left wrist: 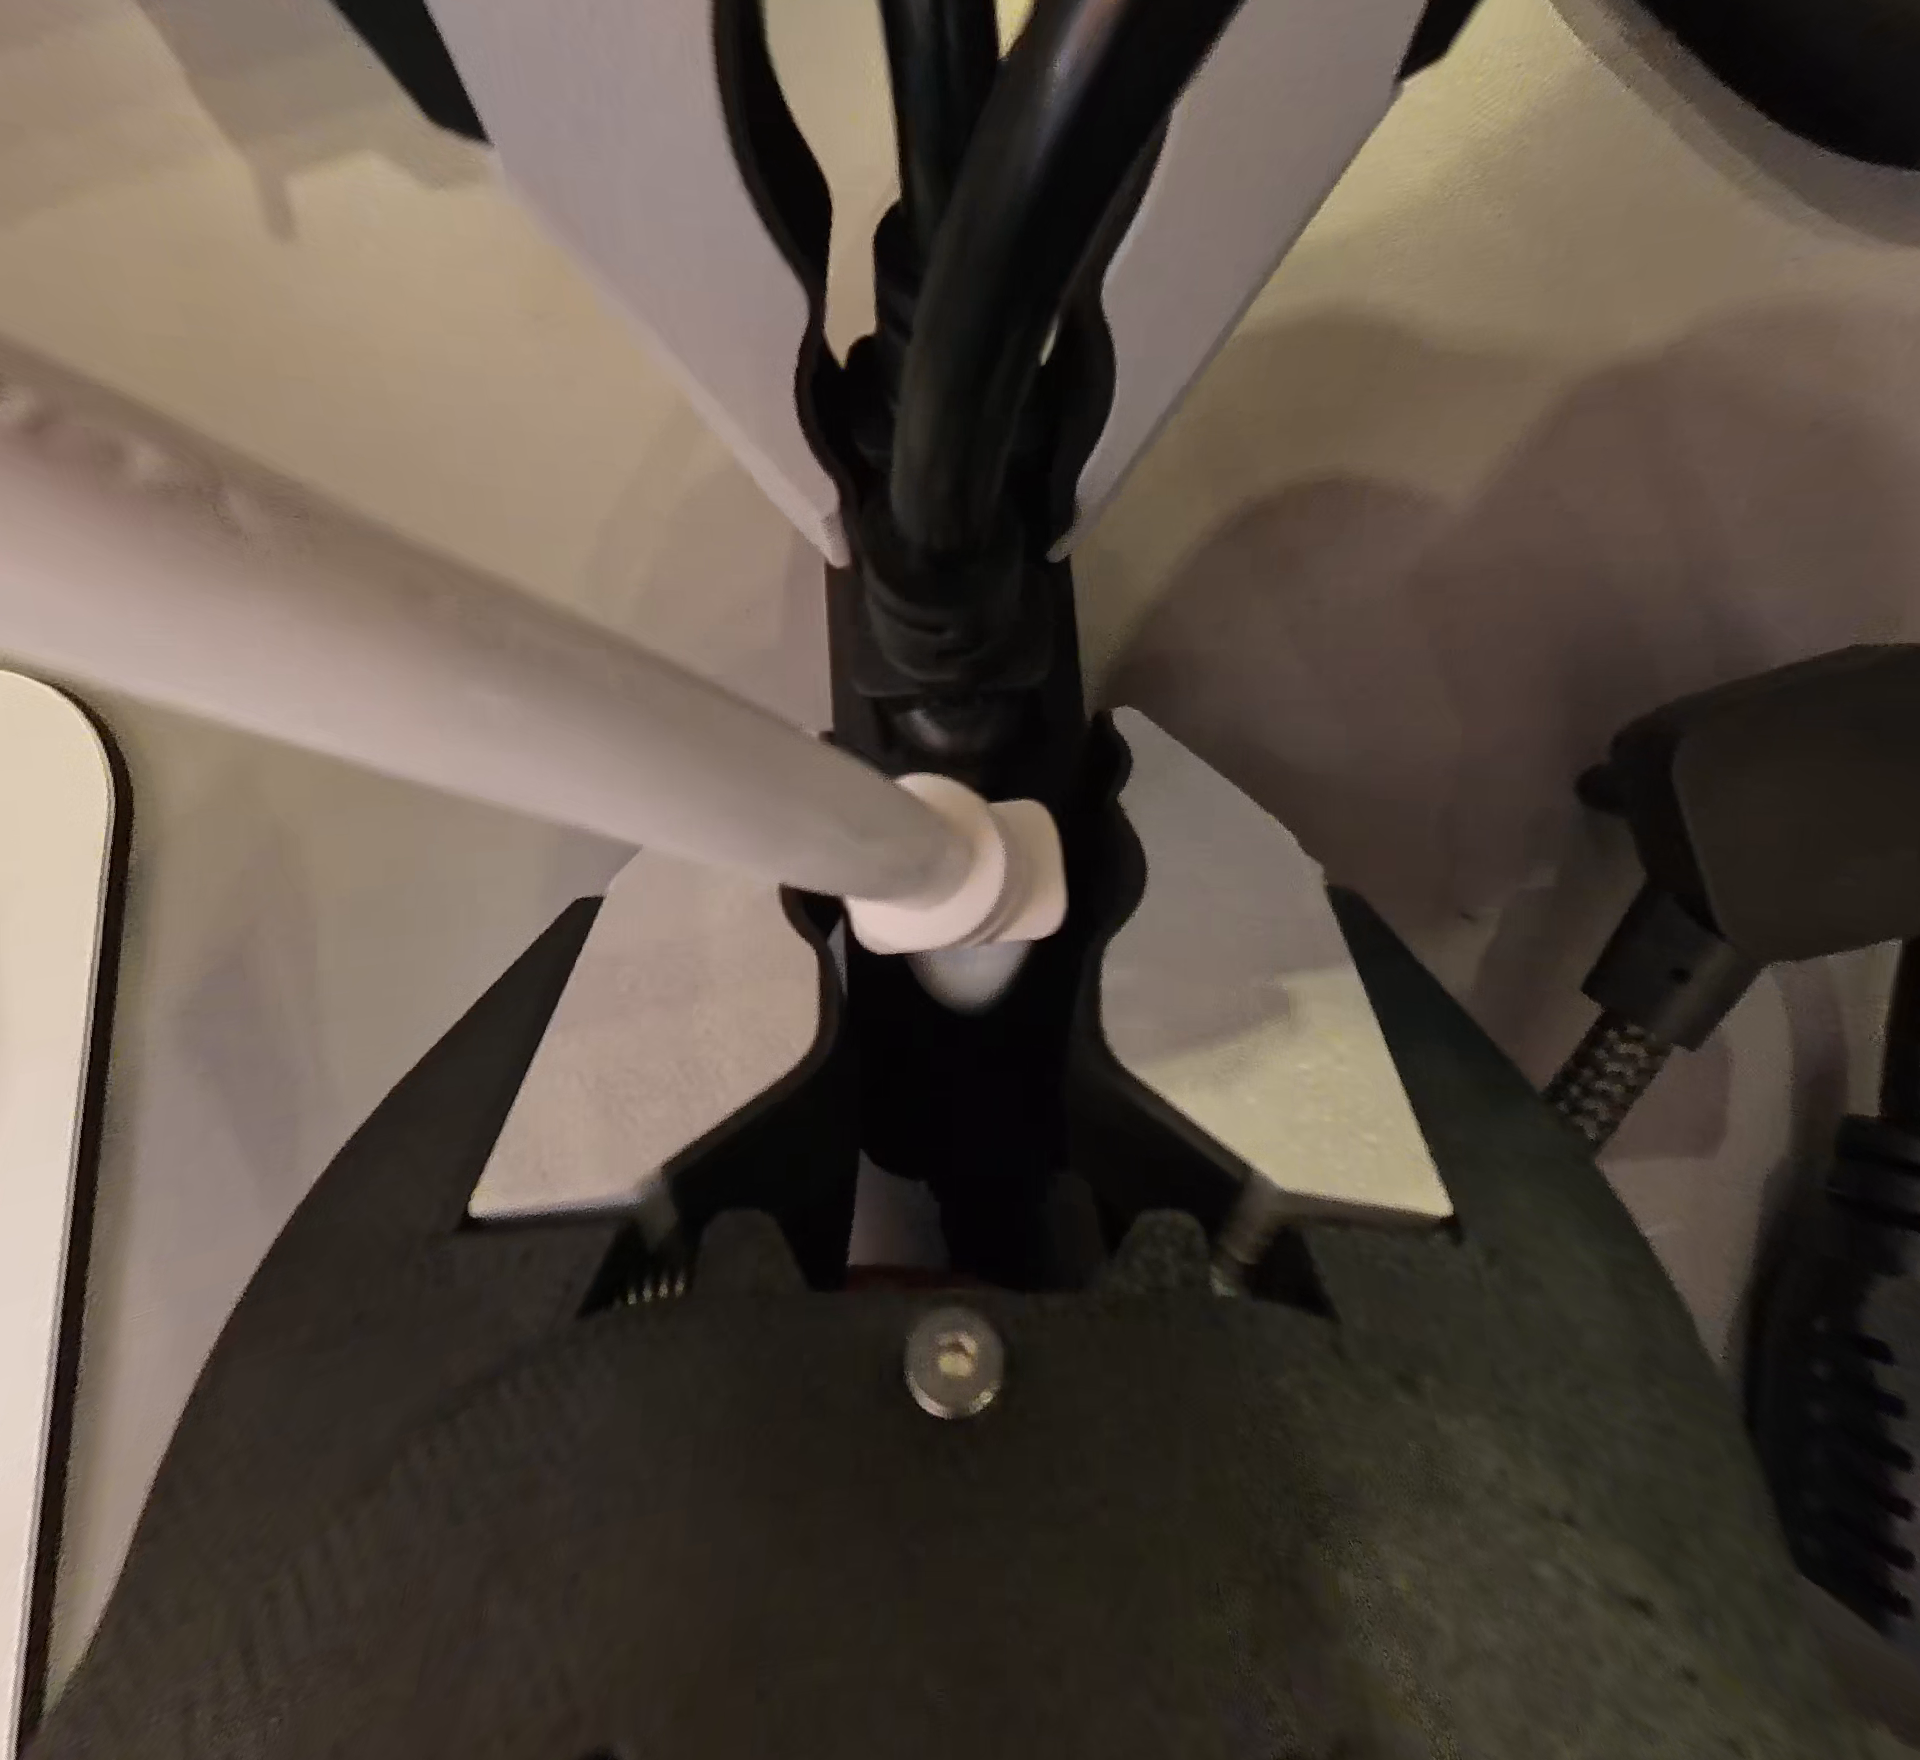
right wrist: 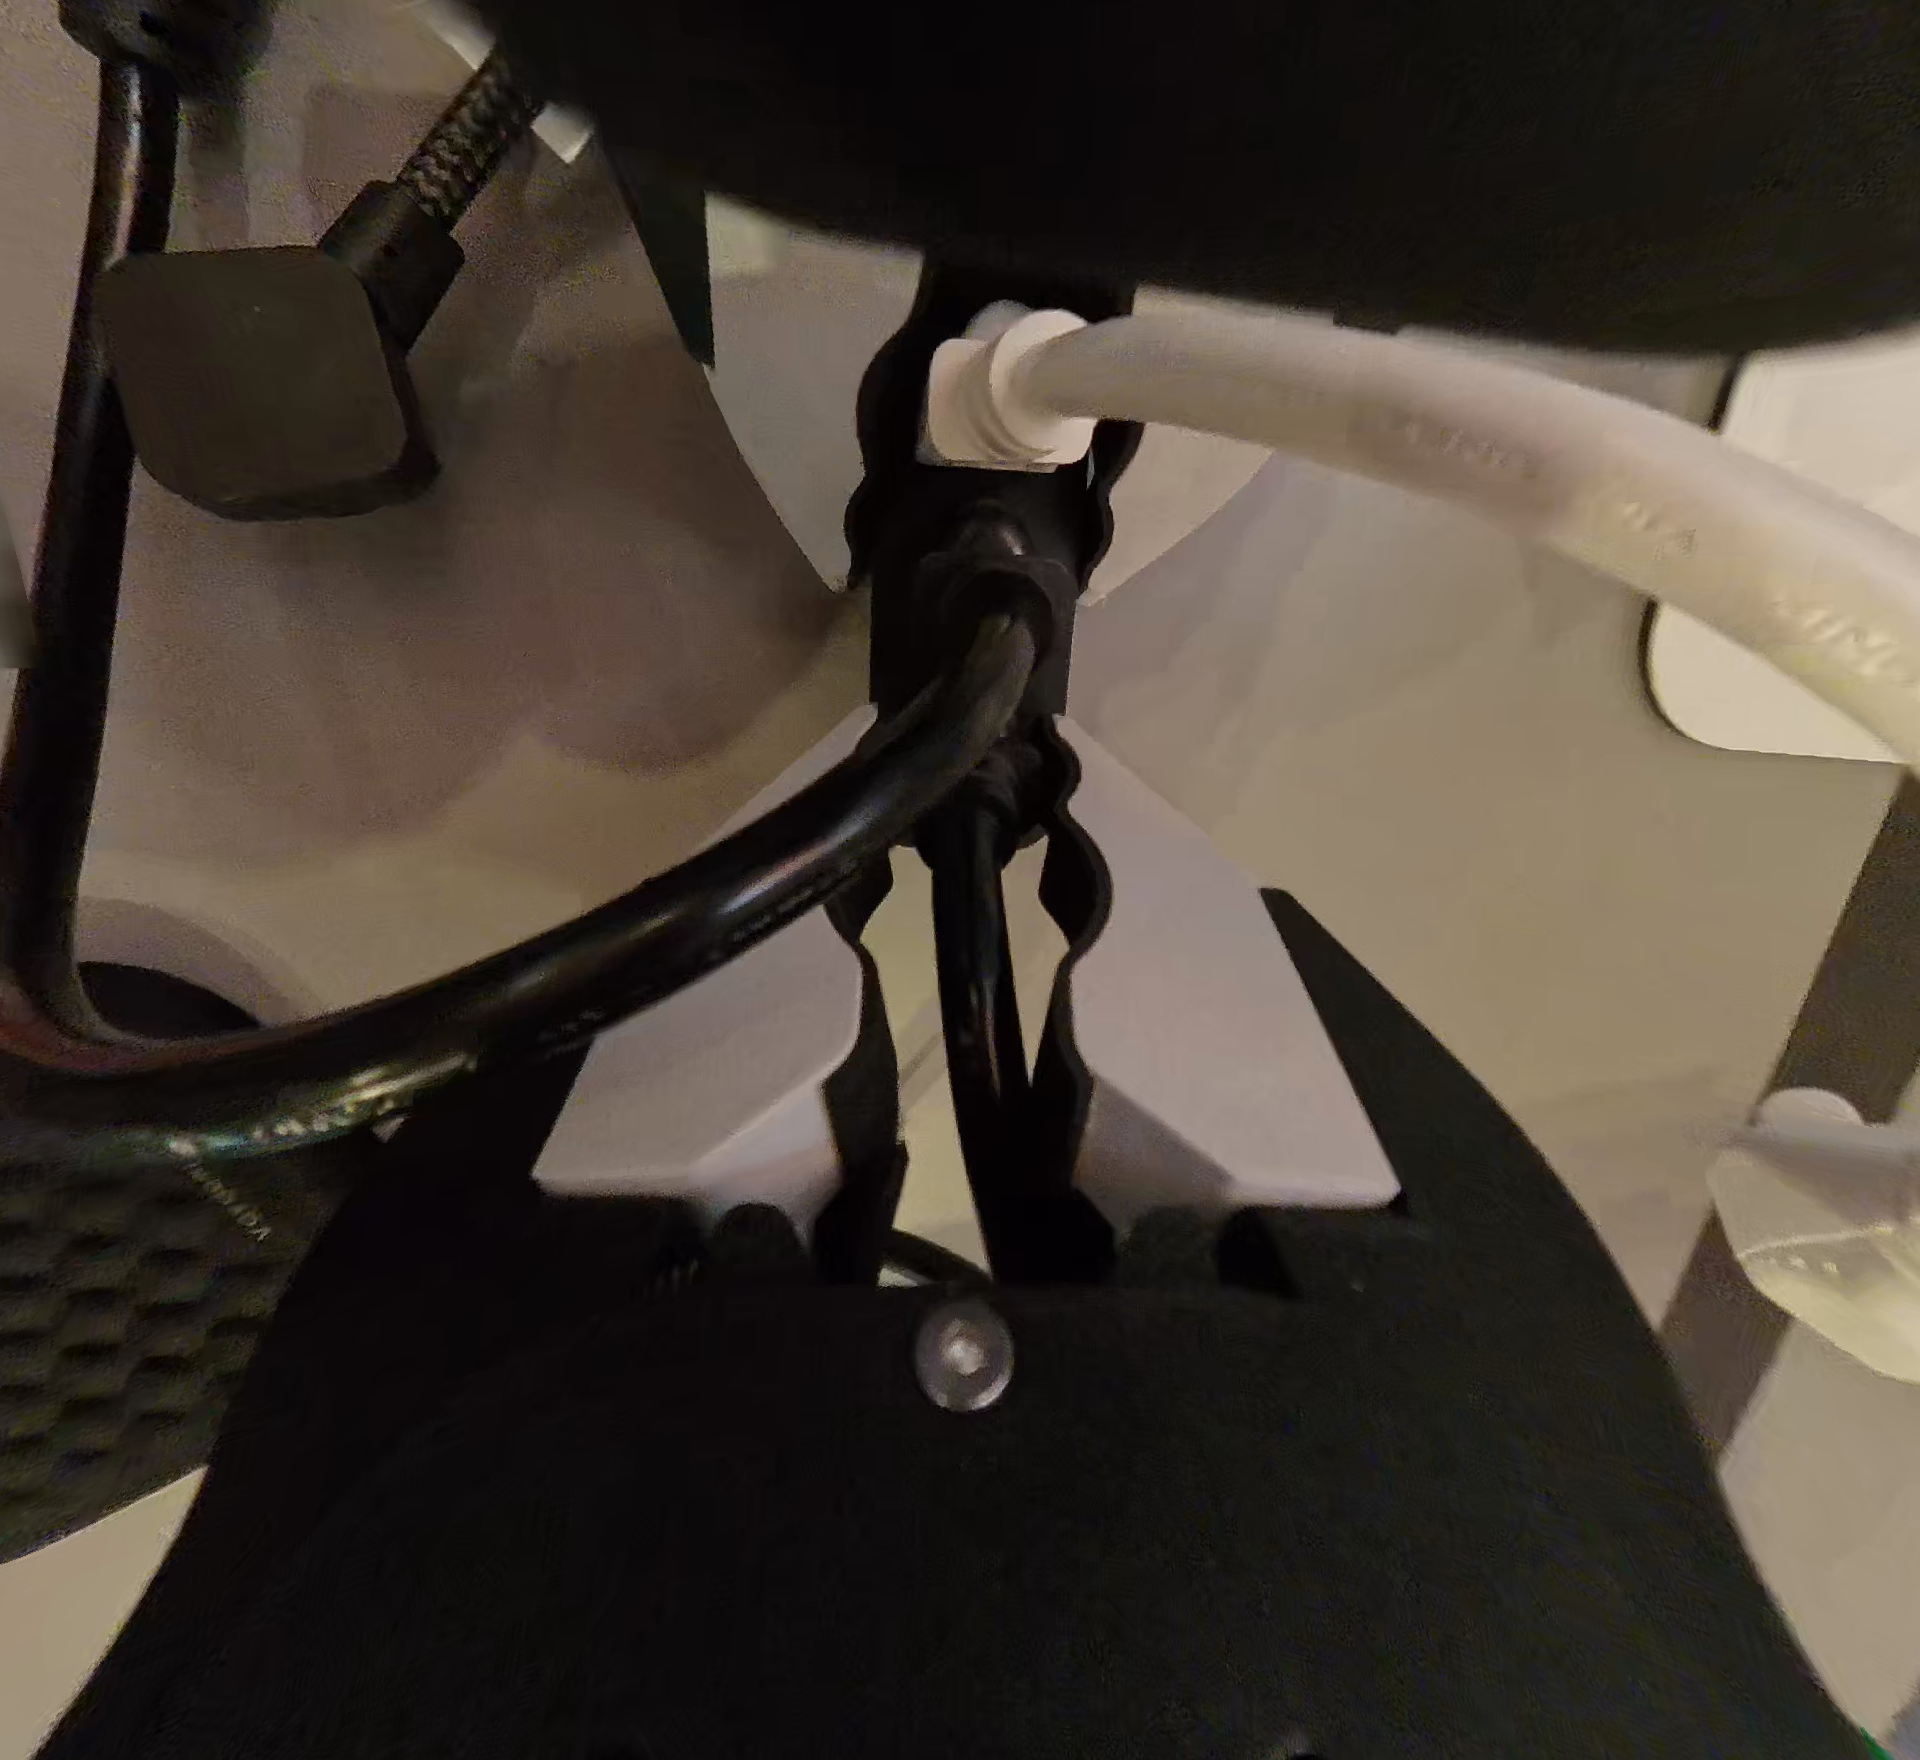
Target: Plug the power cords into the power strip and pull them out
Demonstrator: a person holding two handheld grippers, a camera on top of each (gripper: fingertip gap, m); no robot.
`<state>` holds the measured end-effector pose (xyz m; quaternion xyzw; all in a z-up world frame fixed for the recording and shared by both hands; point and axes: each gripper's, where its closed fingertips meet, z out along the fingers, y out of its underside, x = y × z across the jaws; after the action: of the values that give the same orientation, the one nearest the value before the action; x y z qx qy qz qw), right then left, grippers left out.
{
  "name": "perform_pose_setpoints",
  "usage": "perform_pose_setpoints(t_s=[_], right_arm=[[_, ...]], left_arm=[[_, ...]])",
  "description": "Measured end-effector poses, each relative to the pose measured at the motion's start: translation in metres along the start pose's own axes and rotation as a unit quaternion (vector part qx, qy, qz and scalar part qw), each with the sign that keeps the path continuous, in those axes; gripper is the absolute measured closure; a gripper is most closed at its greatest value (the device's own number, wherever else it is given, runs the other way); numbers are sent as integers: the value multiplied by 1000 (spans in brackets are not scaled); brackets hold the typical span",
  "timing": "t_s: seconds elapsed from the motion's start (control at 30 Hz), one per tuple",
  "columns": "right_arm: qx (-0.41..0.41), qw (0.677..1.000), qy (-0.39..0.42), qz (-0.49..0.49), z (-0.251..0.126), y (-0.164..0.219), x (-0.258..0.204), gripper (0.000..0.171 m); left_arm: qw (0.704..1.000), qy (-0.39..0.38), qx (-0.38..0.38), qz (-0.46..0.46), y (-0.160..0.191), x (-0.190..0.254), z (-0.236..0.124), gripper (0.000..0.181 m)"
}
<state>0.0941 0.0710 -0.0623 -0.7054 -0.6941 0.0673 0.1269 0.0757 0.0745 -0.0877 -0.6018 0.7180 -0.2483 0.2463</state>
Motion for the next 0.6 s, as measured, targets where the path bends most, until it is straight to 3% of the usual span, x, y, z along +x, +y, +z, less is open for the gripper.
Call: perform_pose_setpoints(t_s=[0.17, 0.47, 0.6], right_arm=[[-12, 998, 45, -37, -2, -1, 0, 149], [38, 991, -92, 95, -3, -2, 3, 149], [28, 997, -42, 55, -4, -2, 3, 149]], left_arm=[[1000, -8, -6, 3, 1, 0, 0, 136], [1000, -13, 3, 0, 1, 0, 0, 136], [1000, -11, 9, -2, 1, -1, 0, 135]])
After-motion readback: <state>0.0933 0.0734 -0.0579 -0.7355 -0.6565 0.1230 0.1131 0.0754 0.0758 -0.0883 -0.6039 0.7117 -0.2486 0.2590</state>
